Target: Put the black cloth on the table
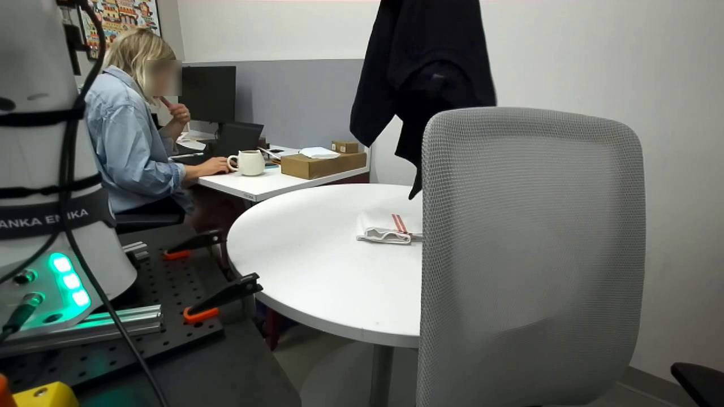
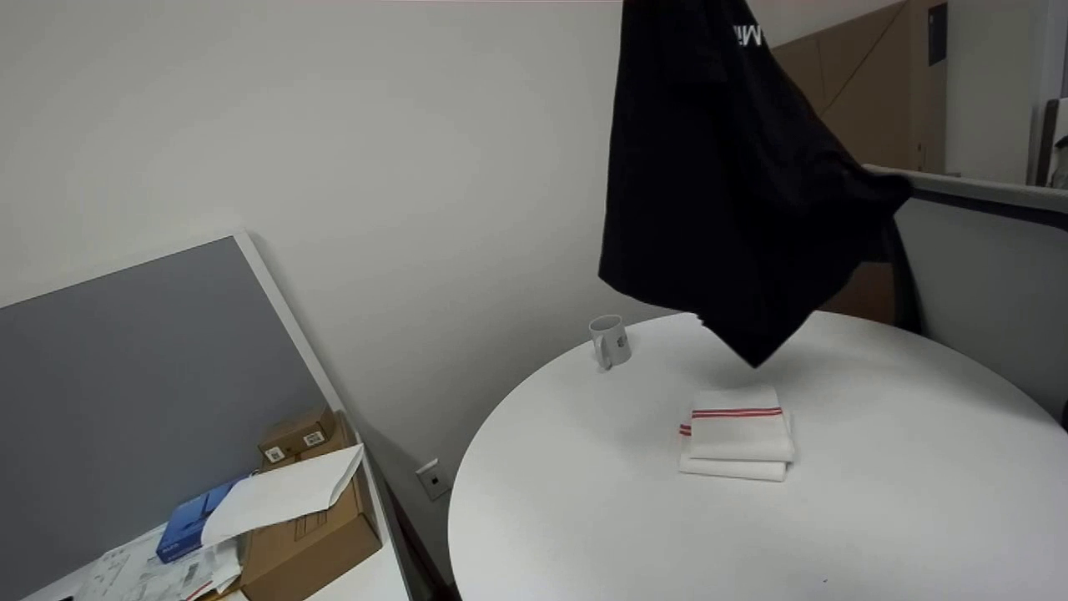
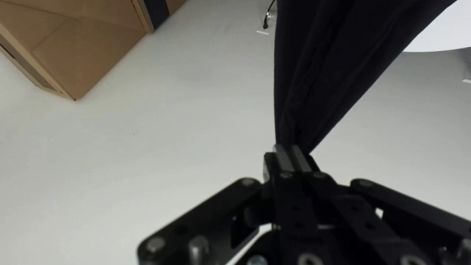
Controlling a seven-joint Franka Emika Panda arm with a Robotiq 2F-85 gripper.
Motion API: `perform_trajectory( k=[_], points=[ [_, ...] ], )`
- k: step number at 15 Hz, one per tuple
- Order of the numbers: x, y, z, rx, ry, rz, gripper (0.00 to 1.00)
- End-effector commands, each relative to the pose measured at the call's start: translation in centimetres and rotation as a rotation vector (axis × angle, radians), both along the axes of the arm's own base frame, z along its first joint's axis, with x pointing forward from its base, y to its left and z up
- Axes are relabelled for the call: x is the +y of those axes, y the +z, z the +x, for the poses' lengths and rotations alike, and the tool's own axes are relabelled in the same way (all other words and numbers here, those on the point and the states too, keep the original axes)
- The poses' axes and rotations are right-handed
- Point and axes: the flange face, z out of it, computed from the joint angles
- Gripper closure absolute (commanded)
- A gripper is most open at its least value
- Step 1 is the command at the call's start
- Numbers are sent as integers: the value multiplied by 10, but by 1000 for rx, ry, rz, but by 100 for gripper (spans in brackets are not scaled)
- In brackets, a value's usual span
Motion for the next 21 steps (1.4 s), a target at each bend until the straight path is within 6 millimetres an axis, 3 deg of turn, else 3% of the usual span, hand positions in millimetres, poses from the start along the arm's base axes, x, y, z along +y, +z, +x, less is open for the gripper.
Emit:
perform_trajectory(
  k=[1,6,11,14,18,21],
  points=[
    [38,22,-9,-5,112,-29,99],
    [101,15,-20,34,243,-79,99],
    [177,-27,-27,136,362,-141,99],
    [219,-47,-59,205,435,-165,99],
    [237,-89,-92,279,489,-189,99],
    [230,-122,-109,342,462,-215,99]
  ],
)
